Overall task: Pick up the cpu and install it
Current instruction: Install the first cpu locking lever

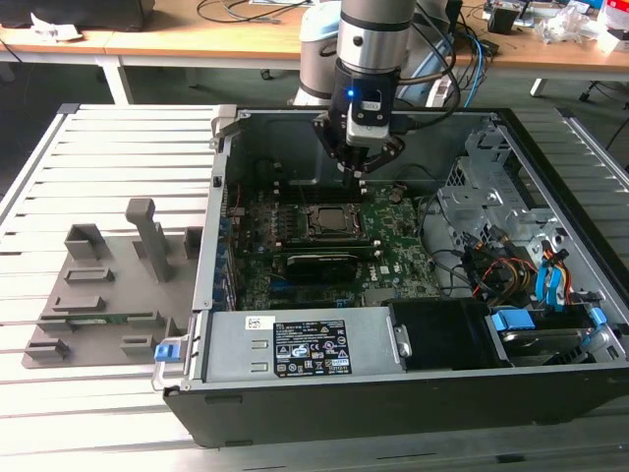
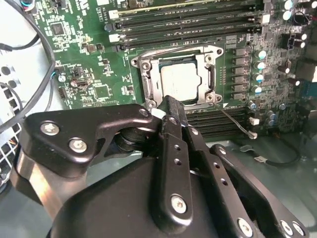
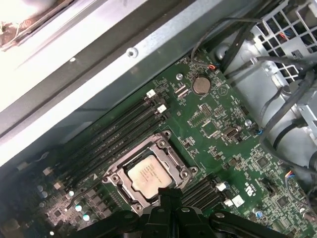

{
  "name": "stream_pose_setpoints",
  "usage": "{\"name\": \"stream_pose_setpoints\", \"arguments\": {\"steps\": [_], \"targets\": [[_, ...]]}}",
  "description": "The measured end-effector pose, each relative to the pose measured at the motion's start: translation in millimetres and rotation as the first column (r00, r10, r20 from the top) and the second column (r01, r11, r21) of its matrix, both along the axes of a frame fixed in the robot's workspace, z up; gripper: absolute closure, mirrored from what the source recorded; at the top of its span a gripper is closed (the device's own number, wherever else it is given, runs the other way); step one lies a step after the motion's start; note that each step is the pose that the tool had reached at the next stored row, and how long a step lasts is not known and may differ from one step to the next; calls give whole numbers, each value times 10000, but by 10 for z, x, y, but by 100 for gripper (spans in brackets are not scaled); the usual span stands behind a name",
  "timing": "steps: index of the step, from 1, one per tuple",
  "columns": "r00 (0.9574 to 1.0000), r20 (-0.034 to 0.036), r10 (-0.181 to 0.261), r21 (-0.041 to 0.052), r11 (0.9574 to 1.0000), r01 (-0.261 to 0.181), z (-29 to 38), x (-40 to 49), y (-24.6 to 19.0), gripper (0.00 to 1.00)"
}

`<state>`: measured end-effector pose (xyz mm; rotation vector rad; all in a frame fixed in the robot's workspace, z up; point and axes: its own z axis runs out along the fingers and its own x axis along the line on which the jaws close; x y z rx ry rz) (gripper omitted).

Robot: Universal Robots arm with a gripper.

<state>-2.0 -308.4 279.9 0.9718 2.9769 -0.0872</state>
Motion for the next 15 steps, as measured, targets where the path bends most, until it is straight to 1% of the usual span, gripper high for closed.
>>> {"name": "stream_pose_setpoints", "arguments": {"steps": [3,5,7,10,11,13,14,15], "targets": [[9992,-1,409,-1,9992,-409,0,0,0,89],[9985,0,555,0,9985,-555,0,0,0,89],[9959,0,899,0,9959,-899,0,0,0,89],[9907,-1,1364,0,9907,-1364,0,0,0,89],[9879,0,1550,-1,9879,-1550,0,0,0,89],[9841,0,1778,3,9841,-1778,1,0,0,89],[9826,2,1857,20,9826,-1857,2,-1,-1,89],[9797,22,2005,117,9796,-2005,1,0,0,89]]}}
